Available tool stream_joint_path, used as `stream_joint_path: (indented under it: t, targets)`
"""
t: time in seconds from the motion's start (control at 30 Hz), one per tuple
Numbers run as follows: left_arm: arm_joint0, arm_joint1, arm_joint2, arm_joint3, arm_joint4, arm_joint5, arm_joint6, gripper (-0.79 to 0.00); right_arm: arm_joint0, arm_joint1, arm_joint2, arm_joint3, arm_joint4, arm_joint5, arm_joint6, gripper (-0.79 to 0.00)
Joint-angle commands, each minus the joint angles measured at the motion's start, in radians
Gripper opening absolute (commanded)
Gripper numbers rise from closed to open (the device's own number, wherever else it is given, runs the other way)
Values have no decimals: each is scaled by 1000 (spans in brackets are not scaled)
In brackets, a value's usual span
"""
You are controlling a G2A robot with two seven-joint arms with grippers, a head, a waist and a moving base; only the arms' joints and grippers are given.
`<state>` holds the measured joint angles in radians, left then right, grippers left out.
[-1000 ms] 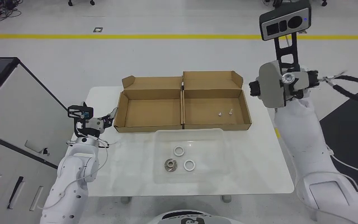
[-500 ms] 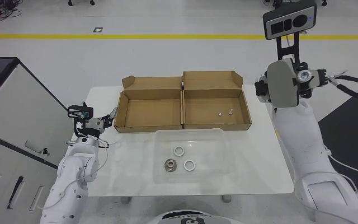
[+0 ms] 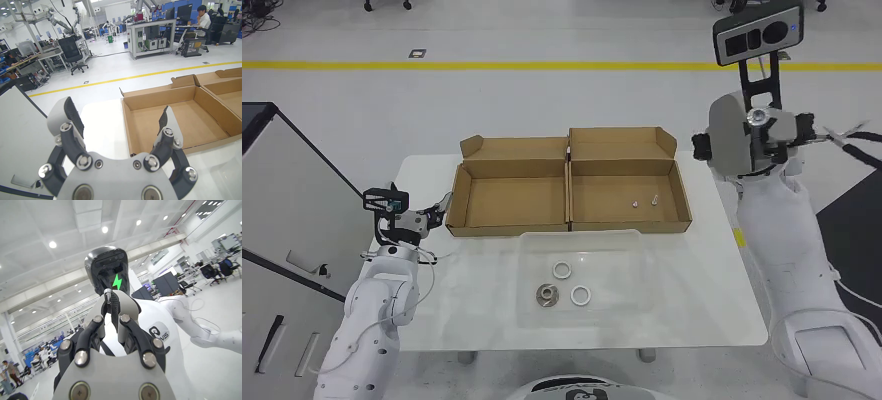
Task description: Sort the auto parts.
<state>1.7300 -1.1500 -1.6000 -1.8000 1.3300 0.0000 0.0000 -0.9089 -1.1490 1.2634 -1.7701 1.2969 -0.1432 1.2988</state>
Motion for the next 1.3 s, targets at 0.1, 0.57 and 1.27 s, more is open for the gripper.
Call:
stream_joint_path:
  t: [0.1, 0.57, 1.27]
  targets:
    - [0, 0, 0, 0, 0, 0, 0, 0, -28, 35, 131, 28, -265, 126, 23, -785]
    - [0, 0, 0, 0, 0, 0, 0, 0, 90, 142, 235, 15, -1192, 350, 237, -785]
    - [0, 0, 0, 0, 0, 0, 0, 0, 350, 122, -331, 430, -1739, 265, 204, -785]
